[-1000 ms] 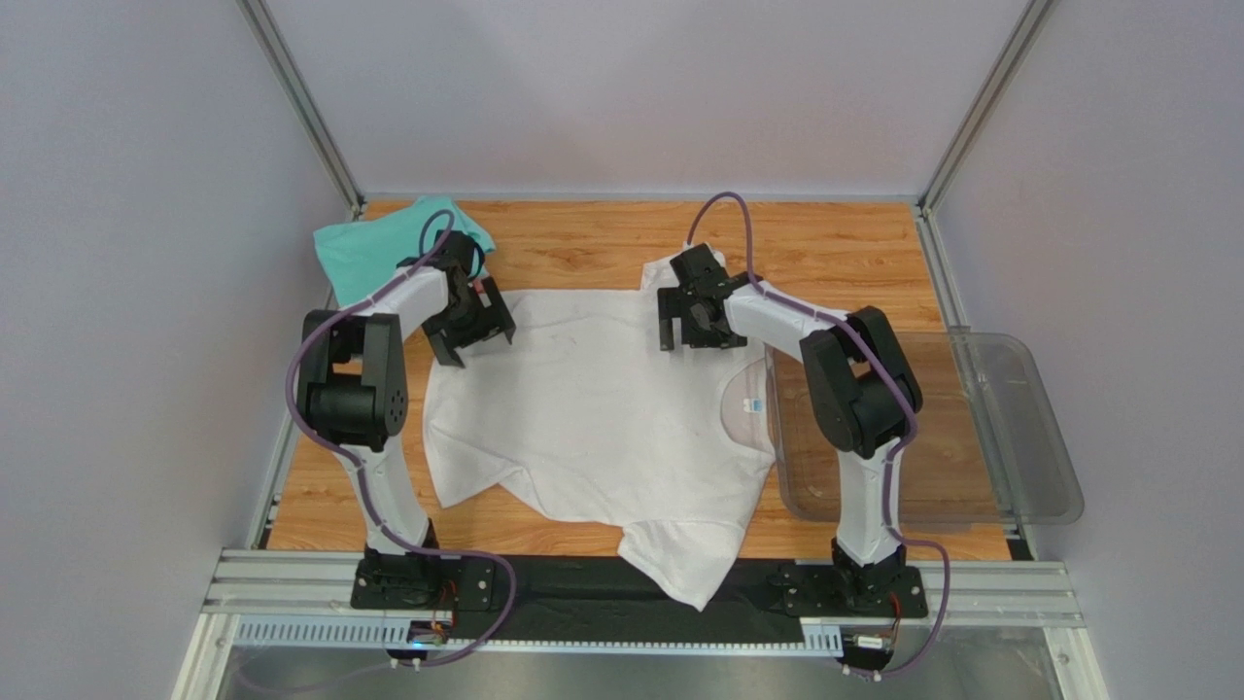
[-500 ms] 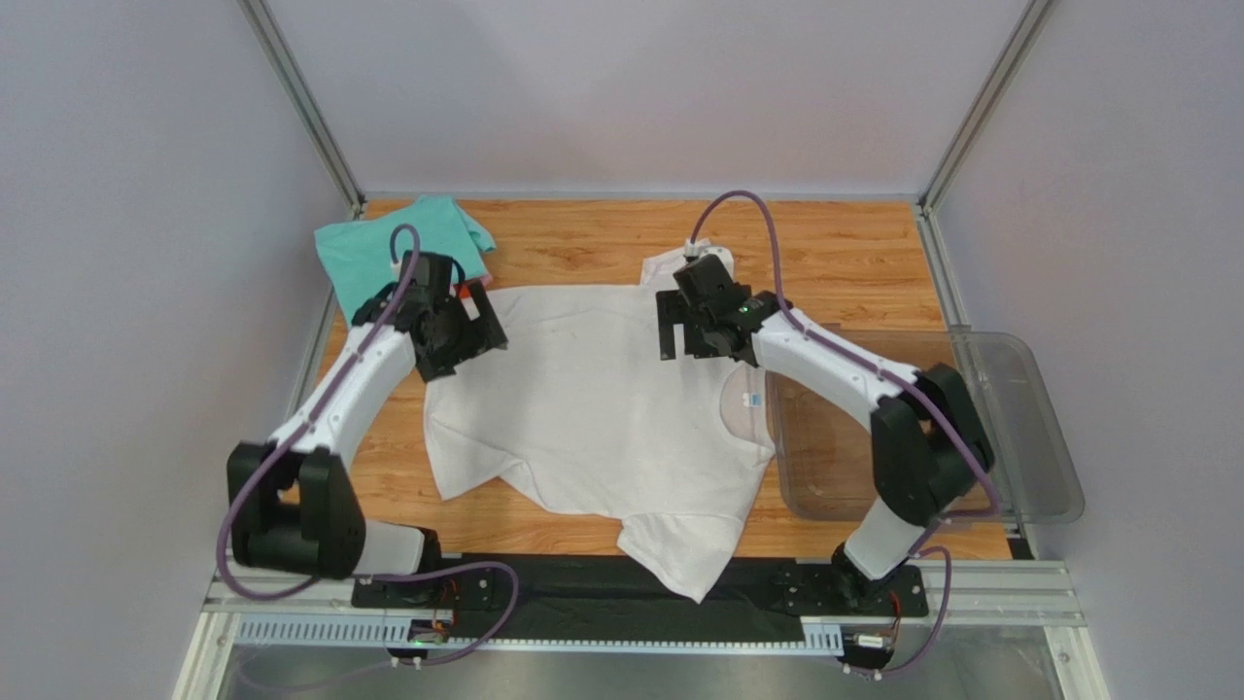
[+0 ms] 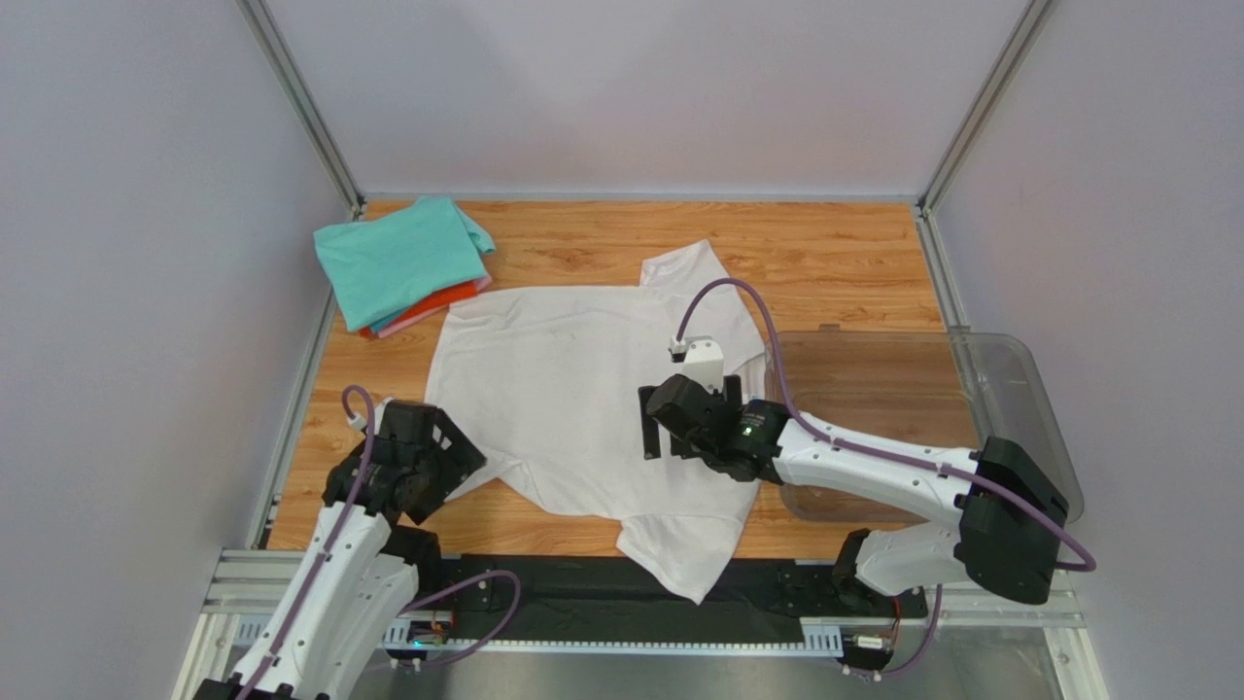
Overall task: Fold and stack the t-shirts
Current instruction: Fold the tshirt
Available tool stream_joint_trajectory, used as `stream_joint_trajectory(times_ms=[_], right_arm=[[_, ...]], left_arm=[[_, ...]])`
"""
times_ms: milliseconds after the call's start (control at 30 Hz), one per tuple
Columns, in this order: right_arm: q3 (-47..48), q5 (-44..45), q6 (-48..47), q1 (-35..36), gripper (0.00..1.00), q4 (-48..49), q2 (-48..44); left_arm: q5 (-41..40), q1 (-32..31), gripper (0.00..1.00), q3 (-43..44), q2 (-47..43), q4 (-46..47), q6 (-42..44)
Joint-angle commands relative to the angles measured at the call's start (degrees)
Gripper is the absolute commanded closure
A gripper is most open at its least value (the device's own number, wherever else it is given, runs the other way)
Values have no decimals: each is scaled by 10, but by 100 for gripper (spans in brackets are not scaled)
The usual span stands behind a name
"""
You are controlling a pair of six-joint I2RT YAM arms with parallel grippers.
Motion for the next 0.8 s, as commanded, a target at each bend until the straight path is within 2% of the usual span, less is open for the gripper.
stream_joint_trajectory(times_ms=[0, 133, 267, 433, 467, 600, 700, 767], right_arm=[[-7, 54, 40, 4, 0, -2, -10], [-14, 60, 40, 3, 0, 3, -16], [-20, 63, 37, 3, 0, 7, -16], [-21, 68, 35, 2, 0, 6, -16], [-22, 68, 34, 2, 0, 7, -17], [-26, 69, 33, 3, 0, 7, -20], [-30, 69, 35, 2, 0, 7, -27], [-34, 70, 36, 2, 0, 6, -34]], left_arm=[[-56, -2, 6, 2, 18, -34, -68], [-99, -2, 9, 1, 74, -34, -75], [-110, -2, 21, 17, 126, -38, -77], [-116, -2, 26, 16, 124, -29, -76], [-113, -2, 33, 15, 123, -23, -72], [-108, -2, 36, 11, 131, -4, -62], [-73, -2, 45, 2, 150, 42, -41], [-64, -2, 57, 0, 170, 62, -39]])
